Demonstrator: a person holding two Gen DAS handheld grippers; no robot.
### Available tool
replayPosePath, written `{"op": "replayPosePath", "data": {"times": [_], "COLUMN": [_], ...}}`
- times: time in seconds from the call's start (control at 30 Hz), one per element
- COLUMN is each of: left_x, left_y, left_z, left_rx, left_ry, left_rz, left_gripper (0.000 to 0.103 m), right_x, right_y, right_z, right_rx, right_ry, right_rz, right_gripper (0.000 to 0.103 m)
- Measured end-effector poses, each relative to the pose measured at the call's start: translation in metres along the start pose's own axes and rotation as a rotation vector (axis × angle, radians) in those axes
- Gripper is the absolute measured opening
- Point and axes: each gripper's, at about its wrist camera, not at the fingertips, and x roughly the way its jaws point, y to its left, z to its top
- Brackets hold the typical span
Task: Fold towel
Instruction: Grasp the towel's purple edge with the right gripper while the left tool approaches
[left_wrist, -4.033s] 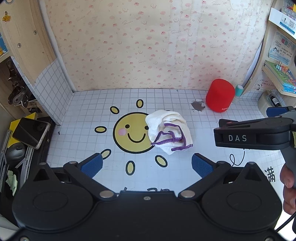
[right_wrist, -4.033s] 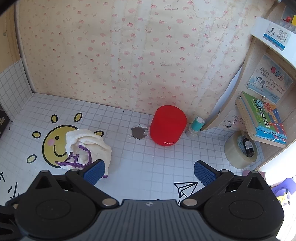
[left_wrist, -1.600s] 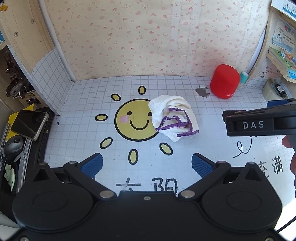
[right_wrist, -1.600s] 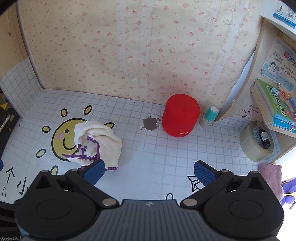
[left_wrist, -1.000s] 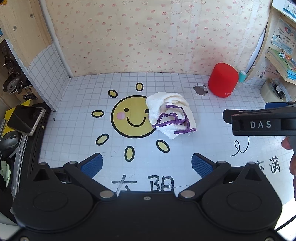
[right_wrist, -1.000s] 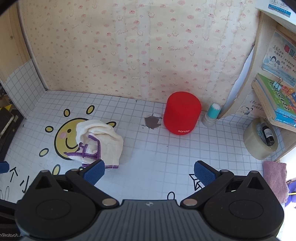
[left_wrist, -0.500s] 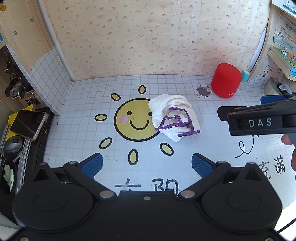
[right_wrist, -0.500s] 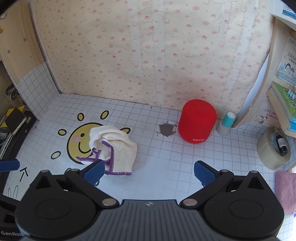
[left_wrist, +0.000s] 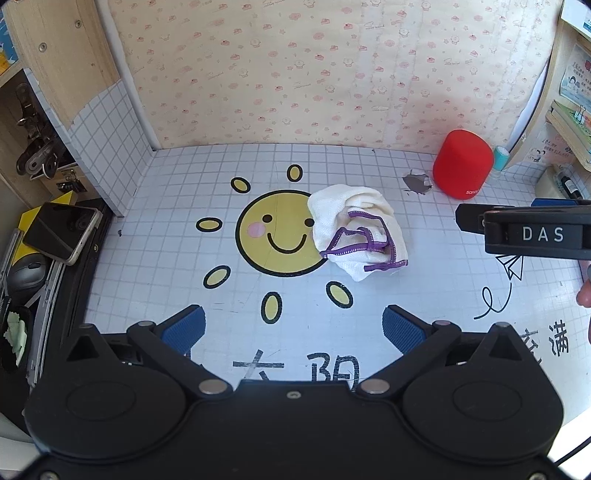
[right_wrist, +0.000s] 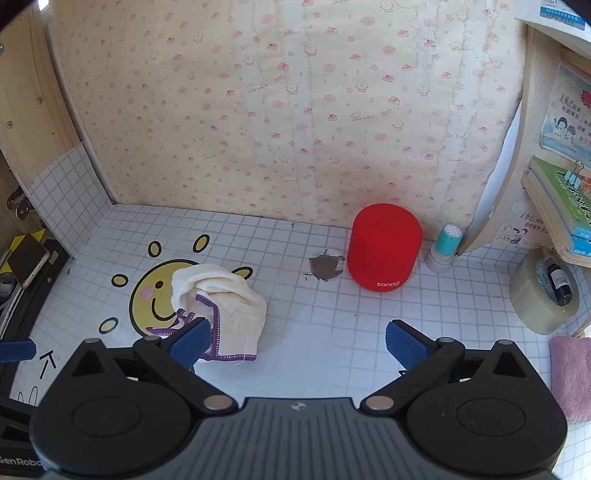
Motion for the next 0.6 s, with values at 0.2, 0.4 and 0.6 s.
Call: {"op": "replayPosePath", "data": {"times": [0.2, 0.4, 0.6], "left_x": [0.0, 0.004, 0.006], "left_y": [-0.005, -0.007, -0.008], "left_z": [-0.001, -0.003, -0.004], "left_rx": [0.039, 0.042, 0.047], "left_ry": [-0.007, 0.004, -0.004], "left_rz": [-0.011, -0.048, -0.058], "left_gripper": [0.06, 0.017, 0.005], "right_x": [0.007, 0.014, 0.018], "right_y": [0.002, 0.006, 0.014], "right_z": [-0.002, -0.007, -0.008], "right_rx": [-0.001, -0.019, -0.043], "right_ry": [0.044, 0.085, 0.079], "right_rz": [0.043, 0.098, 0.112], "right_gripper": [0.043, 0.0, 0.0]}}
